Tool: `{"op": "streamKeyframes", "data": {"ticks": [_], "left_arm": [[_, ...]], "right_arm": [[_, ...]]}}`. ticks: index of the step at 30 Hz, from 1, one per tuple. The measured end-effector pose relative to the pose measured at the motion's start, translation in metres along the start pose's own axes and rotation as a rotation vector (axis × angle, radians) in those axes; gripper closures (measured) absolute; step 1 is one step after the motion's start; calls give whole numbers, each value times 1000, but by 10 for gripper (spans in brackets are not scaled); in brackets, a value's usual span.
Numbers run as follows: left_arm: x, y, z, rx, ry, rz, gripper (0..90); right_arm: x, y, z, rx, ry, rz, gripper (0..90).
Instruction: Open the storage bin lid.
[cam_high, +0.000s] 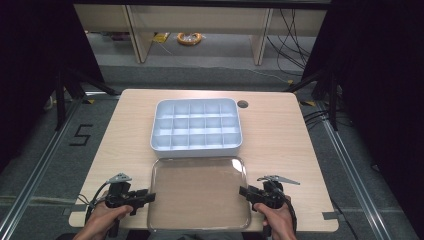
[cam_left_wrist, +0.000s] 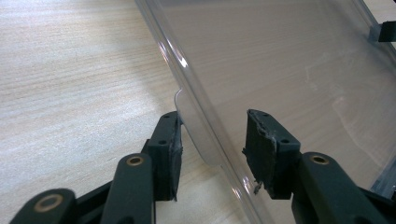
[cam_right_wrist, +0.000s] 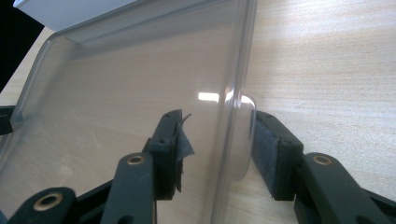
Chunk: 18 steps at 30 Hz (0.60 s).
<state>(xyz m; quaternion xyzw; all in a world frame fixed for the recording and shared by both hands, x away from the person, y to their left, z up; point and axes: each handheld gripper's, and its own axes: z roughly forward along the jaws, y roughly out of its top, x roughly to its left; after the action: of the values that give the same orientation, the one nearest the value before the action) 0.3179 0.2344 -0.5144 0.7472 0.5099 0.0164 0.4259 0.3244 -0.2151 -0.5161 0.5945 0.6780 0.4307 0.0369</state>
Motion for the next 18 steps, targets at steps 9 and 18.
{"op": "streamKeyframes", "data": {"ticks": [9,18], "left_arm": [[1,3,-6,-50,50,16,519],[2,4,-7,-58,39,12,466]], "right_arm": [[2,4,-2,-27,-18,-11,488],[-2,8,-7,-52,-16,-14,439]]}}
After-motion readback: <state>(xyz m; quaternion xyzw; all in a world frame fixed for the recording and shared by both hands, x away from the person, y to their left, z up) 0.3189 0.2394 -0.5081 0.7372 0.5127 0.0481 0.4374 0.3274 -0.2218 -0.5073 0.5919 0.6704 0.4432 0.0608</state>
